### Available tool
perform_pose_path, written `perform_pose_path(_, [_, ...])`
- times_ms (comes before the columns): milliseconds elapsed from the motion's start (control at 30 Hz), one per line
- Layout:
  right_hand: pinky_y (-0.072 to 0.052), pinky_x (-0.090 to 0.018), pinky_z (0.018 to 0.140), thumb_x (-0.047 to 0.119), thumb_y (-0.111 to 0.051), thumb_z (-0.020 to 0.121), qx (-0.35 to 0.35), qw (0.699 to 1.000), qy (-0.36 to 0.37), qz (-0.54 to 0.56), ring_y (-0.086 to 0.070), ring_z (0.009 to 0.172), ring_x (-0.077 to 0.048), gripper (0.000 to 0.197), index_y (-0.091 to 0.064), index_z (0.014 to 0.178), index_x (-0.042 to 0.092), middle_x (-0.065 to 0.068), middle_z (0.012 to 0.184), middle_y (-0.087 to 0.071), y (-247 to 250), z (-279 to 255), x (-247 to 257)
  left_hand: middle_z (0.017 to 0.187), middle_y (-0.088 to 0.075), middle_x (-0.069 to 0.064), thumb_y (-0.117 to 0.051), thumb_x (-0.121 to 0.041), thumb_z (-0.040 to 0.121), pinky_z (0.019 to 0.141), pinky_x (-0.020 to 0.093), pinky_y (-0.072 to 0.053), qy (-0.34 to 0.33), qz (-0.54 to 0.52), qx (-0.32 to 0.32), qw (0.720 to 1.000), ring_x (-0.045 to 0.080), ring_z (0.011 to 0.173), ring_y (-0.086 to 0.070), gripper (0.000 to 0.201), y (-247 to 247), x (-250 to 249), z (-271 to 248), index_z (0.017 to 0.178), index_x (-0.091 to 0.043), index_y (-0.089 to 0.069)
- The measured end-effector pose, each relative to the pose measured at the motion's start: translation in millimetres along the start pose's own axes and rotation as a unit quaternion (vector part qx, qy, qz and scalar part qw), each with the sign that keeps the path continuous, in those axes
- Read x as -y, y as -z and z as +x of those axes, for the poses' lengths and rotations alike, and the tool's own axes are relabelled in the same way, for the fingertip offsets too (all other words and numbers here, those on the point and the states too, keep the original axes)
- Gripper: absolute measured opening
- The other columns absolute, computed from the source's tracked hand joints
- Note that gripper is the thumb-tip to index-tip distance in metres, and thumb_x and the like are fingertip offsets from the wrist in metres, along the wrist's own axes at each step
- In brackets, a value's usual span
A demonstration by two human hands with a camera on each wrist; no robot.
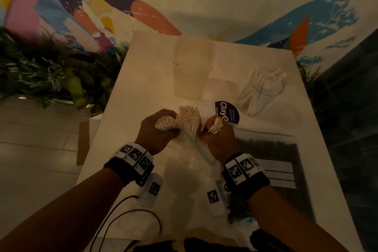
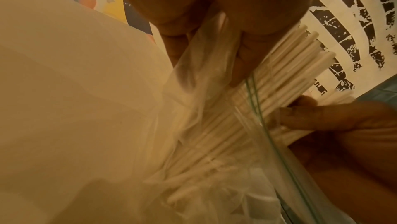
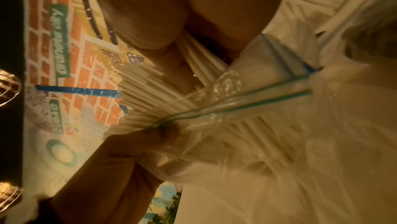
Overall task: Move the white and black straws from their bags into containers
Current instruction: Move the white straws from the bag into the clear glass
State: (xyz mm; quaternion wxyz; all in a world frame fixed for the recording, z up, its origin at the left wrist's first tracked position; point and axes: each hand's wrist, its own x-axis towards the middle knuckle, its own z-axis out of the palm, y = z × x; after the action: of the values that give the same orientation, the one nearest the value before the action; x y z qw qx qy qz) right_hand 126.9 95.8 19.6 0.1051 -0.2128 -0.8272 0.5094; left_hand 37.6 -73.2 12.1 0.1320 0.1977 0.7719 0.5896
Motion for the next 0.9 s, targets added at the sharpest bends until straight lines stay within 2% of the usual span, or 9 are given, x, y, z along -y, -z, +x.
perform_pose_path(67, [-0.044,-0.036,0.062,0.013,-0.069,0.082,-0.004,0.998,0.038,-0.041,-0.05,0.063,-0.027,0.027,-0.051,0.07,-0.002,-0.016,0.068,-0.054,0.5,-4.0,8.4,0.083,-0.067,-0.004,-0.078,0.005,0.064,0.065,0.01,-0.045,0.006,0.003,-0.006,1.0,-0.004,0.073,-0.059,0.034,0.9,-1.9,-1.0,0.086,-0.017,-0.066])
perform_pose_path(133, [-0.041,-0.036,0.061,0.017,-0.066,0.086,-0.001,0.995,0.064,-0.071,-0.047,0.061,-0.027,0.029,-0.049,0.07,0.0,-0.017,0.068,-0.052,-1.9,-6.5,9.1,0.084,-0.066,-0.006,-0.076,0.01,0.064,0.065,0.006,-0.044,0.008,0.002,-0.009,1.0,-0.009,0.073,-0.059,0.036,1.5,-4.3,-1.9,0.085,-0.018,-0.065])
perform_pose_path(233, [-0.04,-0.032,0.058,0.007,-0.065,0.084,-0.019,0.997,0.079,-0.02,-0.045,0.058,-0.024,0.028,-0.045,0.066,0.008,-0.017,0.063,-0.05,-1.5,-9.1,12.2,0.085,-0.065,-0.009,-0.077,0.009,0.064,0.065,0.007,-0.044,0.005,0.006,-0.01,1.0,-0.01,0.073,-0.058,0.041,1.7,-5.1,-2.1,0.082,-0.025,-0.063])
perform_pose_path(300, [-0.044,-0.03,0.059,-0.001,-0.064,0.082,-0.042,0.995,0.087,0.02,-0.047,0.06,-0.022,0.022,-0.048,0.067,0.003,-0.012,0.064,-0.053,0.9,-8.1,14.6,0.085,-0.066,-0.007,-0.077,0.007,0.064,0.065,0.009,-0.045,0.003,0.016,-0.008,1.0,-0.008,0.073,-0.058,0.041,2.6,-3.2,-1.6,0.083,-0.027,-0.063])
perform_pose_path(367, [-0.047,-0.031,0.06,0.0,-0.064,0.081,-0.037,0.995,0.091,0.032,-0.049,0.061,-0.02,0.018,-0.05,0.07,-0.002,-0.007,0.065,-0.054,2.6,-7.8,15.0,0.085,-0.066,-0.008,-0.079,0.002,0.063,0.067,0.012,-0.047,0.001,0.023,-0.007,1.0,-0.006,0.074,-0.058,0.04,3.4,-2.1,-1.8,0.083,-0.029,-0.064])
perform_pose_path(467, [-0.049,-0.036,0.061,0.009,-0.065,0.084,-0.005,0.998,0.064,-0.024,-0.052,0.063,-0.023,0.018,-0.053,0.075,-0.001,-0.011,0.069,-0.056,1.9,-9.7,10.2,0.087,-0.067,-0.011,-0.076,-0.013,0.059,0.069,0.018,-0.049,0.001,0.029,-0.005,1.0,0.004,0.078,-0.061,0.034,3.5,-2.8,-2.1,0.082,-0.035,-0.063])
perform_pose_path(600, [-0.04,-0.019,0.061,0.013,-0.069,0.081,-0.069,0.993,0.073,-0.059,-0.054,0.072,-0.02,0.015,-0.056,0.081,0.005,-0.004,0.079,-0.058,1.4,-13.1,5.4,0.087,-0.067,-0.004,-0.079,0.0,0.064,0.071,0.027,-0.052,0.012,0.043,-0.002,0.999,0.016,0.082,-0.062,0.042,4.0,-3.8,-3.4,0.082,-0.035,-0.062])
perform_pose_path(767, [-0.052,-0.044,0.07,0.021,-0.065,0.085,-0.001,0.994,0.032,-0.102,-0.056,0.078,-0.024,0.015,-0.052,0.085,0.015,-0.004,0.085,-0.058,-1.1,-14.3,4.7,0.087,-0.065,-0.007,-0.077,0.007,0.066,0.066,0.014,-0.049,0.017,0.023,-0.002,1.0,0.008,0.078,-0.058,0.045,3.8,-8.2,-4.7,0.081,-0.032,-0.061])
perform_pose_path(900, [-0.052,-0.047,0.069,0.026,-0.063,0.08,-0.031,0.998,0.042,-0.047,-0.057,0.075,-0.025,0.019,-0.054,0.083,0.011,-0.007,0.082,-0.06,0.8,-12.9,3.0,0.089,-0.066,0.003,-0.078,0.004,0.067,0.065,0.023,-0.05,0.014,0.034,-0.004,0.999,0.022,0.081,-0.06,0.04,4.7,-7.8,-5.0,0.082,-0.03,-0.062])
